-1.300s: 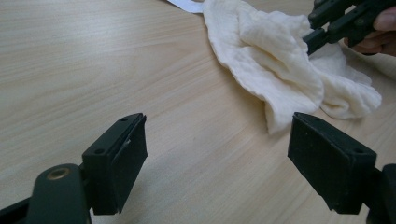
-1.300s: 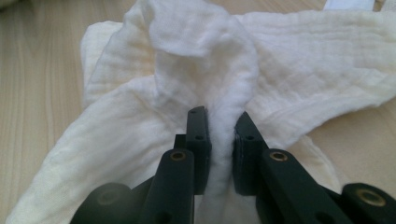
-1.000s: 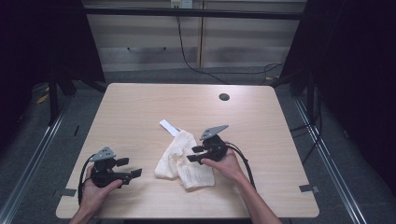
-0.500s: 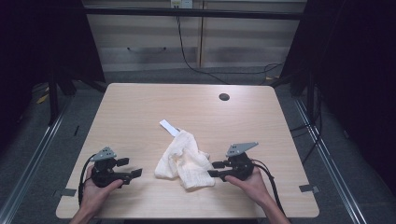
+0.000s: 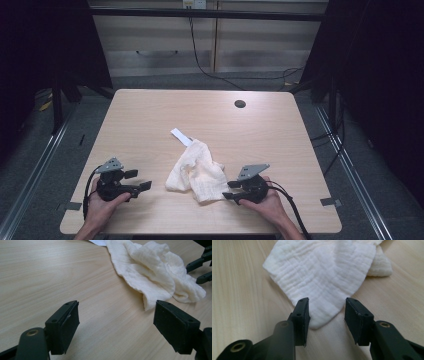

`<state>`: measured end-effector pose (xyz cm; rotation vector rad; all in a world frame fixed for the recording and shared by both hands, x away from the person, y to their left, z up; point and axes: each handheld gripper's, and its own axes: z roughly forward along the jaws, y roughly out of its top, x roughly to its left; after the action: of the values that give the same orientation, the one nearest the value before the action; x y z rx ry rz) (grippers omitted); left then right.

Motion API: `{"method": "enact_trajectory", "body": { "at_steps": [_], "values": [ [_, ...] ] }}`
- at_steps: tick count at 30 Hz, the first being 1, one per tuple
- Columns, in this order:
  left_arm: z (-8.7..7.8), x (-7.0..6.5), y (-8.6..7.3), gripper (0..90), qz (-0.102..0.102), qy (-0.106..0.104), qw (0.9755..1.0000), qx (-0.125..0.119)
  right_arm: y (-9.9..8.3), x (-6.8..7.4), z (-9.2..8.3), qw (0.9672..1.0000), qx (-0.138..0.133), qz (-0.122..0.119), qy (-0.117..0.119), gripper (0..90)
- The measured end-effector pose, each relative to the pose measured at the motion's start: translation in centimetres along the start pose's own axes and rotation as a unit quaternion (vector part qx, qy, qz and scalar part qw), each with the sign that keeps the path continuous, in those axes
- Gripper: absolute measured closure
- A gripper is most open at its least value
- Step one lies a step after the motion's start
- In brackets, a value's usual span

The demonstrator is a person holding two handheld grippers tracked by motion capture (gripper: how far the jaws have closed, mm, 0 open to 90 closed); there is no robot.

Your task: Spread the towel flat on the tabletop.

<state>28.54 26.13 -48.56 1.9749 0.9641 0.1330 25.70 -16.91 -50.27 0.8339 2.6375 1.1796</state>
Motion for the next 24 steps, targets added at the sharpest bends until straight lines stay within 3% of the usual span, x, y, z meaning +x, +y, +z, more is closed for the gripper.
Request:
{"method": "enact_trajectory", "body": {
  "at_steps": [2, 3, 5, 6, 7, 9, 12, 16, 19, 24],
  "values": [
    [0.0, 0.0, 0.0, 20.3, -0.001, 0.0, 1.0, 0.0, 0.0, 0.1, 0.0, 0.9999, 0.0, -0.012, -0.008, 58.5],
    [0.0, 0.0, 0.0, 20.3, -0.004, 0.0, 1.0, -0.001, -0.1, 0.1, 0.0, 0.9999, -0.003, -0.016, -0.003, 67.4],
    [0.1, 0.1, 0.0, 20.3, -0.006, 0.001, 1.0, -0.001, -0.1, 0.1, 0.0, 0.9999, -0.003, -0.013, -0.003, 71.3],
    [0.1, 0.0, 0.0, 20.3, -0.005, 0.002, 1.0, -0.002, -0.1, 0.0, 0.1, 0.9999, -0.006, -0.005, 0.007, 82.1],
    [0.1, 0.0, 0.0, 20.3, -0.005, 0.002, 1.0, -0.002, -0.1, 0.0, 0.1, 0.9999, -0.006, -0.005, 0.007, 82.1],
    [0.0, 0.0, 0.0, 20.3, -0.003, 0.001, 1.0, -0.001, -0.2, -0.3, 0.2, 0.9994, -0.011, 0.024, 0.024, 86.9],
    [0.0, 0.1, 0.0, 20.3, -0.003, 0.001, 1.0, -0.002, -0.2, -0.7, 0.2, 0.9983, -0.016, 0.045, 0.035, 87.5],
    [0.0, 0.1, 0.0, 20.3, -0.004, 0.001, 1.0, -0.003, 0.1, -1.2, -0.4, 0.996, -0.042, 0.065, 0.044, 87.6],
    [-0.1, 0.1, 0.0, 20.3, -0.004, 0.002, 1.0, -0.003, 0.7, -1.7, -1.9, 0.9914, -0.085, 0.086, 0.05, 87.8],
    [0.0, 0.1, 0.0, 20.3, -0.006, 0.004, 1.0, -0.002, 1.5, -2.7, -4.1, 0.9874, -0.117, 0.101, 0.031, 87.9]
  ]
}}
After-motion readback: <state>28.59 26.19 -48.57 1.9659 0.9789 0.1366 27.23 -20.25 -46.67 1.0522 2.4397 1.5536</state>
